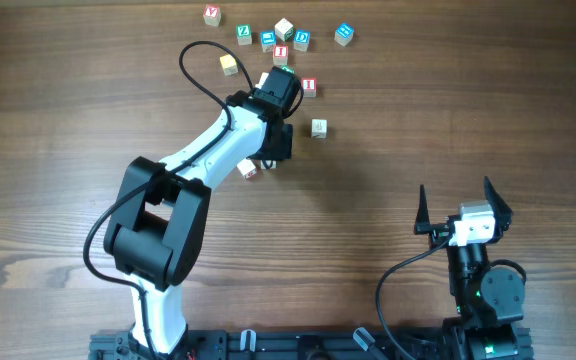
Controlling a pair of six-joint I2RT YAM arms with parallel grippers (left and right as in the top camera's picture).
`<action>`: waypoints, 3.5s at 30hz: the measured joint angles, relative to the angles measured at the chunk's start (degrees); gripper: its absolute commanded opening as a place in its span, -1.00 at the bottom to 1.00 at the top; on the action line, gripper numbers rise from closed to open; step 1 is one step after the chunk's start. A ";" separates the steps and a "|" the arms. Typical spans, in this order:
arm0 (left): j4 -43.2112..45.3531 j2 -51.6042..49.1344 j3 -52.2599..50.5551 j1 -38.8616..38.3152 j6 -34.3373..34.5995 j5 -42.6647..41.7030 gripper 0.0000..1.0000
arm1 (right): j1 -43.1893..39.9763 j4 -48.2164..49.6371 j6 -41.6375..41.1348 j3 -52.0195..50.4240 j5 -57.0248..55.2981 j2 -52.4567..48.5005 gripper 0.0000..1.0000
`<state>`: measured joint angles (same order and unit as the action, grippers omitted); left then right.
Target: Form a tower
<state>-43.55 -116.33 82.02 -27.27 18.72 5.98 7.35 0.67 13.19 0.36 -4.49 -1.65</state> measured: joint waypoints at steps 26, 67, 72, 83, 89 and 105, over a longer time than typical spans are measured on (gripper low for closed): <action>-1.09 0.00 0.00 0.00 -0.02 2.80 -0.19 | 0.00 0.00 0.00 0.00 0.00 0.00 0.99; -1.03 0.00 0.00 0.00 -0.22 1.20 -0.37 | 0.00 0.00 0.00 0.00 0.00 0.00 1.00; -1.03 0.00 0.00 0.00 -0.20 1.01 -0.30 | 0.00 0.00 0.00 0.00 0.02 0.00 0.99; -1.09 0.00 0.00 0.00 -0.20 -0.07 -0.13 | 0.00 0.00 0.00 0.00 0.02 0.00 0.99; -0.50 0.00 0.00 0.00 -0.20 -0.07 -0.11 | 0.00 0.00 0.00 0.00 0.02 0.00 0.98; 8.11 0.00 -0.07 3.50 1.36 3.23 -0.18 | 0.00 0.00 0.00 0.00 0.02 0.00 0.99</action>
<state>-35.44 -116.33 81.95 -23.77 20.08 9.21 7.35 0.67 13.19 0.36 -4.47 -1.65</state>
